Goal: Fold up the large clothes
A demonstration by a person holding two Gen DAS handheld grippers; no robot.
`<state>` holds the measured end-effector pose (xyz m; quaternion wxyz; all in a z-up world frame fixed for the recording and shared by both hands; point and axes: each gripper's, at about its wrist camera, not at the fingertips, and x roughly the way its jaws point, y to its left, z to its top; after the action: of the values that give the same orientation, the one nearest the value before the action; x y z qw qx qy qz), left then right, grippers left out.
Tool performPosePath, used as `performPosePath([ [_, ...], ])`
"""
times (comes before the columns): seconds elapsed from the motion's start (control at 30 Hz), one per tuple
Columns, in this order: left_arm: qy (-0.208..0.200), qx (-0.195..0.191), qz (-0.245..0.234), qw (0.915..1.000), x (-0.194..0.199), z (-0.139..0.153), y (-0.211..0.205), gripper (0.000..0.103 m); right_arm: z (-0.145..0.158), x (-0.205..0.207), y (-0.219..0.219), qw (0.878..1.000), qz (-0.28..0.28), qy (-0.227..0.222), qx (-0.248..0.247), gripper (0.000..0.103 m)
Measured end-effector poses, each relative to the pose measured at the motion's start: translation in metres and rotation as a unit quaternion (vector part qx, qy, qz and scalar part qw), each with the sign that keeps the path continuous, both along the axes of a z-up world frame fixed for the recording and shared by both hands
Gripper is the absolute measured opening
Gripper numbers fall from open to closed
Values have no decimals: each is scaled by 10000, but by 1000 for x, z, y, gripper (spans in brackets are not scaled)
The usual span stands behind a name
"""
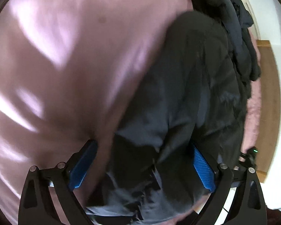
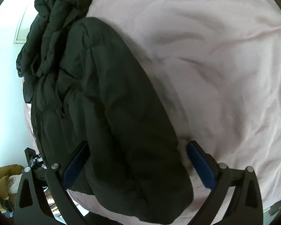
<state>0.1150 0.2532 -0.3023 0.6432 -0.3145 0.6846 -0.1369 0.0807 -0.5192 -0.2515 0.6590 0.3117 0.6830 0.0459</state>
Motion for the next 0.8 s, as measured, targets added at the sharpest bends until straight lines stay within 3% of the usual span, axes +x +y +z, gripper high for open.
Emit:
performPosePath([
  [0.13, 175, -430, -35, 9989, -16, -6, -3, 96, -9, 3, 6, 9998, 59, 149, 152, 103],
  [0.27, 216, -448, -49, 9987, -26, -6, -8, 96, -13, 5, 12, 9994, 162, 216, 228, 103],
  [0.4, 236, -452, -77, 9987, -26, -2, -15, 87, -14, 4, 21, 9984, 383, 311, 287, 103],
  [0.5, 223, -502, -26, 9985, -27, -2, -18, 79, -16, 4, 30, 9977, 478, 310, 356, 92],
  [0.63, 203, -566, 178, 9980, -34, 2, -21, 70, -15, 5, 39, 9975, 503, 233, 437, 69],
  [0.8, 229, -615, 249, 9975, -44, 6, -24, 69, -19, 8, 51, 9968, 503, 281, 552, 66],
])
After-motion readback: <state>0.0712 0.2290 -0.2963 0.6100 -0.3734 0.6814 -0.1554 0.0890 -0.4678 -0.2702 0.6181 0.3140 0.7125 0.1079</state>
